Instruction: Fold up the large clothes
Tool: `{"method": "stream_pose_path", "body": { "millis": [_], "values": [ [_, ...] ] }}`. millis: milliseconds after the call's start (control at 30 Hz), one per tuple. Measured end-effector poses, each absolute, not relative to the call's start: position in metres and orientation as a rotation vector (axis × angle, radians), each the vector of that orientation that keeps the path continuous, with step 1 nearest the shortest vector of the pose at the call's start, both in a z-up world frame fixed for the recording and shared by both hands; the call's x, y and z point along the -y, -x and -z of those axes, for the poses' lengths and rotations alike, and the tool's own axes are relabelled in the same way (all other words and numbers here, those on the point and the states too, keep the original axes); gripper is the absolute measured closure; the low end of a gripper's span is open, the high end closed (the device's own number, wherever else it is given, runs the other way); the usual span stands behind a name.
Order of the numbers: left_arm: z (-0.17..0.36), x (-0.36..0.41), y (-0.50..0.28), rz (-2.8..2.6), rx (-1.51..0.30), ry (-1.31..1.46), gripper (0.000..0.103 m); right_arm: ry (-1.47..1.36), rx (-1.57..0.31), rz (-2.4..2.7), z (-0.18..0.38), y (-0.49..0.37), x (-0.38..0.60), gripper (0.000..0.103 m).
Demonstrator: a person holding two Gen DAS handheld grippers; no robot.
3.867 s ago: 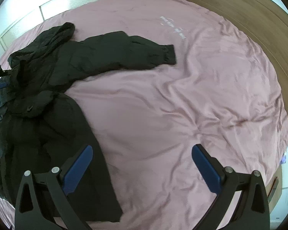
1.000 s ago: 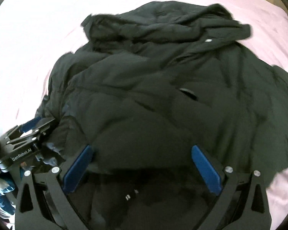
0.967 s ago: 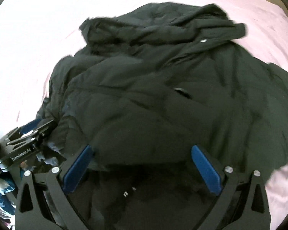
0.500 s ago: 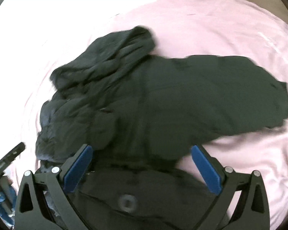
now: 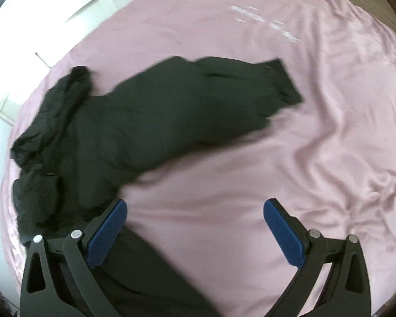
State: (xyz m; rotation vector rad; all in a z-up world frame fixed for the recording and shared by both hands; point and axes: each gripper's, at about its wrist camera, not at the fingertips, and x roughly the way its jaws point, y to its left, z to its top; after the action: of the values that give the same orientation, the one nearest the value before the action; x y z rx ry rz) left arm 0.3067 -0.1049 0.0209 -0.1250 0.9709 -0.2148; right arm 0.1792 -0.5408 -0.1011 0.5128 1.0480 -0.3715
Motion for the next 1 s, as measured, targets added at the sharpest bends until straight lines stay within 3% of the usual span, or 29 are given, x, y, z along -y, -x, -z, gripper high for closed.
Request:
{"method": "stream_pose_path", "body": {
  "millis": [267, 467, 1000],
  "values": [
    [-0.028, 0.127, -0.301, 0.229, -0.969, 0.109, 0.023, -0.598, -1.069, 0.449, 0.128, -0.158, 0.595, 0.000],
    [-0.013, 0.121, -0.301, 0.178, -1.015, 0.117, 0.023, -0.849, -1.009, 0.421, 0.152, -0.156, 0.620, 0.003],
    [0.021, 0.098, -0.299, 0.040, -1.091, 0.055, 0.023, -1.095, -0.896, 0.339, 0.175, -0.212, 0.656, 0.003]
  ]
}}
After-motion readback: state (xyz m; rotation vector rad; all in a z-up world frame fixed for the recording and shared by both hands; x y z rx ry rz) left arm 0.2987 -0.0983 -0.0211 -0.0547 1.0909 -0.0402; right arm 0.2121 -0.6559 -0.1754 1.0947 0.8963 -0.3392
